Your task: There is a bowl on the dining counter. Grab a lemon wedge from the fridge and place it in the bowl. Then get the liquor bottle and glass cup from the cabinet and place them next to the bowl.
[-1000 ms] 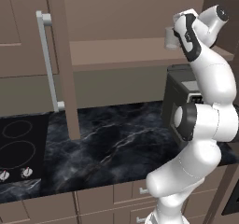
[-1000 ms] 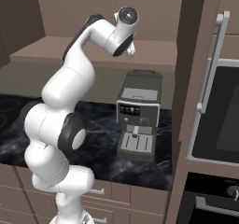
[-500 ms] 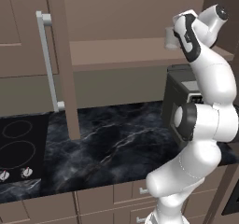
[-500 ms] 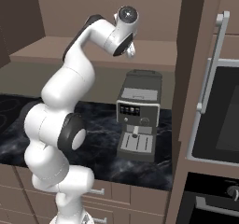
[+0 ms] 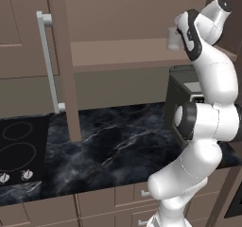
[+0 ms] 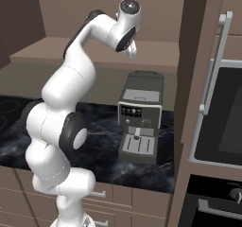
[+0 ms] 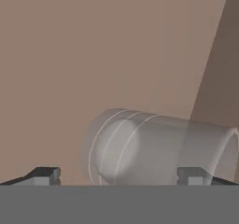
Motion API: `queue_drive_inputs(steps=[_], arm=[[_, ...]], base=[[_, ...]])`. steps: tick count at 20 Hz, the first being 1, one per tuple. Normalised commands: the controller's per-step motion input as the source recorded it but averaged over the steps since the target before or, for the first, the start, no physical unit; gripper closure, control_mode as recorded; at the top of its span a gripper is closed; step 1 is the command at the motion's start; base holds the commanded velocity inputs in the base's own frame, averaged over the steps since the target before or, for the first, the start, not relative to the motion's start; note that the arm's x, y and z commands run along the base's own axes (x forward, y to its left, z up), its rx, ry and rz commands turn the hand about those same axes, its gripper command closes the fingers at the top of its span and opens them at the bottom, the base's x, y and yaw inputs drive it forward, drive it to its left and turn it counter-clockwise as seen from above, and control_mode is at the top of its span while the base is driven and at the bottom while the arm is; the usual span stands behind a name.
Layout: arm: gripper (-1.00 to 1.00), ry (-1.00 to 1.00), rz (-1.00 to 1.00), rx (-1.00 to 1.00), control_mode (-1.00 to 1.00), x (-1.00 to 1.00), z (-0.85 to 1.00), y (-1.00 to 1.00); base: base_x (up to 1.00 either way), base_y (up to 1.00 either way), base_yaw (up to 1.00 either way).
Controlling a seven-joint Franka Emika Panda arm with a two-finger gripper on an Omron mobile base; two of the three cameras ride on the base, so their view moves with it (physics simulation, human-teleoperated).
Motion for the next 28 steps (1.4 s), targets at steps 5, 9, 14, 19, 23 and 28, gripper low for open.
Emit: queue_drive_inputs(steps=[5, 9, 14, 19, 23, 28], arm=[[1.0, 0.0, 0.0, -0.01, -1.0, -0.31, -0.28, 0.0], [1.0, 0.0, 0.0, -0.01, -1.0, -0.26, -0.24, 0.0], [1.0, -0.03, 0.0, 0.0, -1.0, -0.18, -0.04, 0.0], [1.0, -0.08, -0.01, 0.0, -1.0, -0.15, 0.0, 0.0], [1.0, -0.19, -0.06, 0.0, -1.0, -0.62, 0.02, 0.0], [1.0, -0.25, -0.08, 0.0, -1.0, -0.99, 0.02, -0.02]], base=[[0.0, 0.0, 0.0], [0.0, 0.0, 0.0], [0.0, 0.0, 0.0], [0.0, 0.0, 0.0], [0.0, 0.0, 0.0], [0.0, 0.0, 0.0]])
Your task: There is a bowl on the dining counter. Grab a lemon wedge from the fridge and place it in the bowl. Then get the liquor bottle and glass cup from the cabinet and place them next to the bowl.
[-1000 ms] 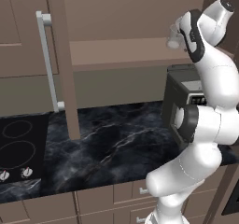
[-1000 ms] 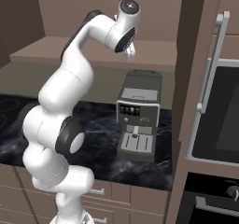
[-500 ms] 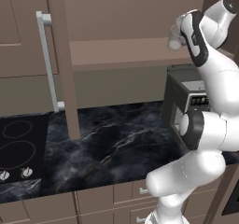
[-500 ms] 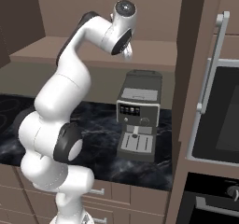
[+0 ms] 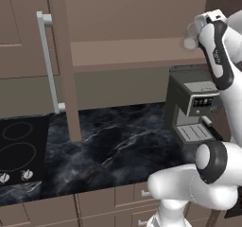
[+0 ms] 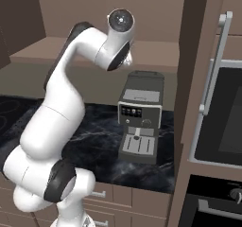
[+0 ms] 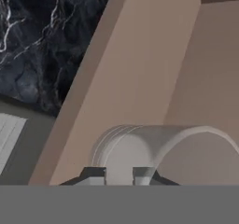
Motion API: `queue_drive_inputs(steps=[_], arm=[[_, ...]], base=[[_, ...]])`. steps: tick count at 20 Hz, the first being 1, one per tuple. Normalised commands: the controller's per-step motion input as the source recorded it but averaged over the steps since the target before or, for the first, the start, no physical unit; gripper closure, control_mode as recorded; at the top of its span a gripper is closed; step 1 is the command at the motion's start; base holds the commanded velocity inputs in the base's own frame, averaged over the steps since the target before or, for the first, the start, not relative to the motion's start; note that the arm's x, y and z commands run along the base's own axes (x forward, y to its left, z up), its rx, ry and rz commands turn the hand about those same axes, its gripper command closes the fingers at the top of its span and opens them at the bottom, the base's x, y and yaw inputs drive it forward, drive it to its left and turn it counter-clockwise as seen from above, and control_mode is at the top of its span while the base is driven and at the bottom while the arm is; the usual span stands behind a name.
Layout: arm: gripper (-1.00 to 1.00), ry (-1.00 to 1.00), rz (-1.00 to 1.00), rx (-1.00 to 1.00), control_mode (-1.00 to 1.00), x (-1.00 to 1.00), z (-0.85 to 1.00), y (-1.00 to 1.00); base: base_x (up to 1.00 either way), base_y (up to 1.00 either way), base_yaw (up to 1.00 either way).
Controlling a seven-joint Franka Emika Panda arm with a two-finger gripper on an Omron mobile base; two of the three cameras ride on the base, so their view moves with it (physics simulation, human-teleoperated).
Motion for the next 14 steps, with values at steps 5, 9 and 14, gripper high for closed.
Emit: queue_drive_inputs(steps=[5, 9, 14], arm=[[1.0, -0.22, -0.1, 0.01, -1.0, -1.0, 0.04, -0.01], [1.0, -0.12, -0.13, 0.0, -1.0, -1.0, 0.1, 0.21], [1.0, -0.04, -0.1, 0.0, -1.0, -0.96, 0.1, 0.3]], base=[[0.0, 0.0, 0.0], [0.0, 0.0, 0.0], [0.0, 0.0, 0.0]])
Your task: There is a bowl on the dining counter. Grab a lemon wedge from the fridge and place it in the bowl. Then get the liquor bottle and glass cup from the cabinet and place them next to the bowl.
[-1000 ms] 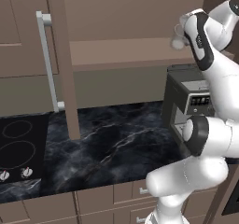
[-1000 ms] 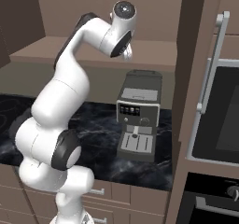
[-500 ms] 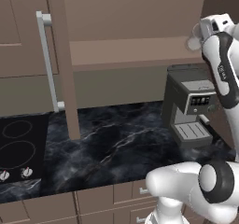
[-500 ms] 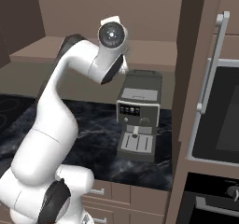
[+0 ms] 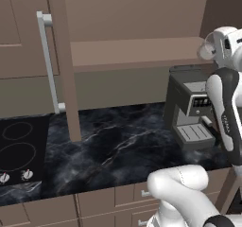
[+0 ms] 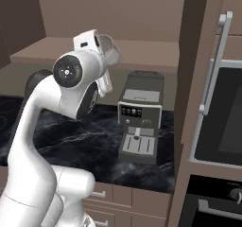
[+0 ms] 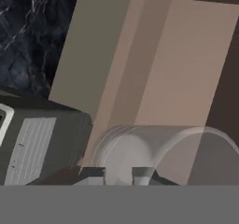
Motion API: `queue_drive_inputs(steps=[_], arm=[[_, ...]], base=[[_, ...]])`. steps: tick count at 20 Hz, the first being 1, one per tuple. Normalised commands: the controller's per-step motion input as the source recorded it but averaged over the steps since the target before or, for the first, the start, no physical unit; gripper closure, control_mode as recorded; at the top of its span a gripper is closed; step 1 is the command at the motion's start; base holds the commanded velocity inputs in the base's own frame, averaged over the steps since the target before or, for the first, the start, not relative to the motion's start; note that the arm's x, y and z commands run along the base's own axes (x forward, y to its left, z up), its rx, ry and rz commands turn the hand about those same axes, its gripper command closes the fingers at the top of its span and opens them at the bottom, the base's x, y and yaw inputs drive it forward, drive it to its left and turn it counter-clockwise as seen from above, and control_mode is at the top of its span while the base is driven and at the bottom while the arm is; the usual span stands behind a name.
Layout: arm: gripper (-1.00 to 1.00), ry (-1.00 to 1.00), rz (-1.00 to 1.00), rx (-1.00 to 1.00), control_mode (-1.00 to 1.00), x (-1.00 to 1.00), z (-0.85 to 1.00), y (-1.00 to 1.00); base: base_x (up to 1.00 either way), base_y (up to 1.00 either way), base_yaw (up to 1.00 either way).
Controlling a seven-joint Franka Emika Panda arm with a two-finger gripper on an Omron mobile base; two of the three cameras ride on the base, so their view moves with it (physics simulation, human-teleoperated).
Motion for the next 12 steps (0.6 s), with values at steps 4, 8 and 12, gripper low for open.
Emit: queue_drive_inputs(steps=[4, 8, 12], arm=[[1.0, 0.0, -0.07, 0.0, -1.0, -0.89, -0.05, 0.09], [1.0, 0.0, -0.05, 0.0, -1.0, -0.87, -0.08, 0.0], [1.0, 0.0, -0.03, 0.0, -1.0, -0.81, -0.1, 0.0]], base=[[0.0, 0.0, 0.0], [0.0, 0.0, 0.0], [0.0, 0.0, 0.0]])
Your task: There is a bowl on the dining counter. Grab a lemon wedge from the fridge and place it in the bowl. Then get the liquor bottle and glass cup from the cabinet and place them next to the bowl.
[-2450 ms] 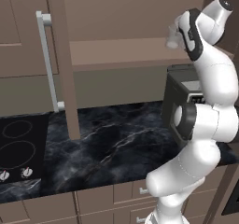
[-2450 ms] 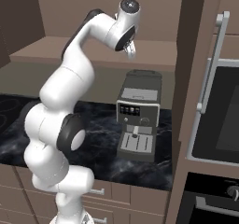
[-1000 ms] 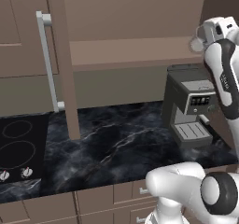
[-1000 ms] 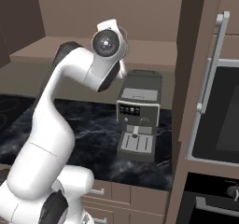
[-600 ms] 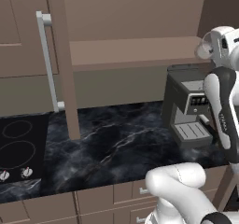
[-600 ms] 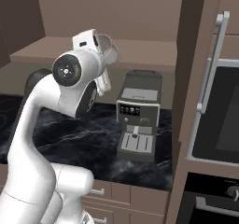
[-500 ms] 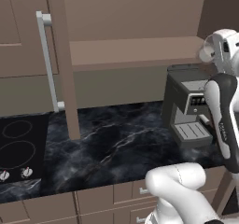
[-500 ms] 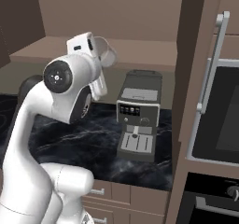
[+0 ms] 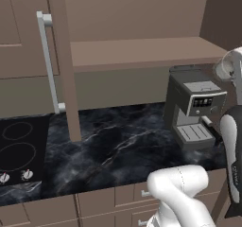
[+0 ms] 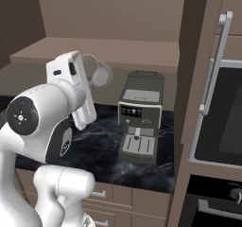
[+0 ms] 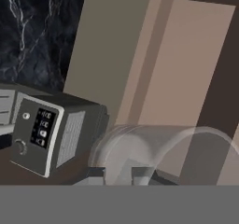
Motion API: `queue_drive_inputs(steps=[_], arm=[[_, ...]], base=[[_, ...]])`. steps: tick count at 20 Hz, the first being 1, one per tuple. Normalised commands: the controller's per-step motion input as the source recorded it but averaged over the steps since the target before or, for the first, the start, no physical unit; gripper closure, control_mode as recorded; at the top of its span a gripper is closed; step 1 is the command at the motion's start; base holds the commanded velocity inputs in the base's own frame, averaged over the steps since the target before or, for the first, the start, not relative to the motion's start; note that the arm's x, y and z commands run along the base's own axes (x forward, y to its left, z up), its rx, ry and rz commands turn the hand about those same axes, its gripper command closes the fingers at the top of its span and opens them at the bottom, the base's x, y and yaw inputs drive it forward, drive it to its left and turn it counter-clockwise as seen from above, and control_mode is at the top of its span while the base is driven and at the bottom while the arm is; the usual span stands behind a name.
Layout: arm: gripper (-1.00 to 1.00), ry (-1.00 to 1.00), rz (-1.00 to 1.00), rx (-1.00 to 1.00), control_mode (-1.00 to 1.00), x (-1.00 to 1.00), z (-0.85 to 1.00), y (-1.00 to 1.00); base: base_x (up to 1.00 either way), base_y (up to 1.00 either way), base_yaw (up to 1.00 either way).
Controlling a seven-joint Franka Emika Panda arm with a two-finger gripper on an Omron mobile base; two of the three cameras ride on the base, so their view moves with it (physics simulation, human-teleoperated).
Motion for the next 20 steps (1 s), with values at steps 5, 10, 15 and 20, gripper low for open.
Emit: queue_drive_inputs(steps=[5, 10, 15, 20], arm=[[1.0, 0.0, -0.01, 0.0, -1.0, -0.38, -0.02, 0.18], [1.0, 0.01, -0.02, 0.0, -1.0, -0.48, -0.14, 0.18], [1.0, 0.03, -0.04, -0.01, -1.0, -0.57, -0.24, 0.22], [1.0, 0.02, -0.02, -0.02, -1.0, -0.54, -0.32, 0.16]], base=[[0.0, 0.0, 0.0], [0.0, 0.0, 0.0], [0.0, 0.0, 0.0], [0.0, 0.0, 0.0]])
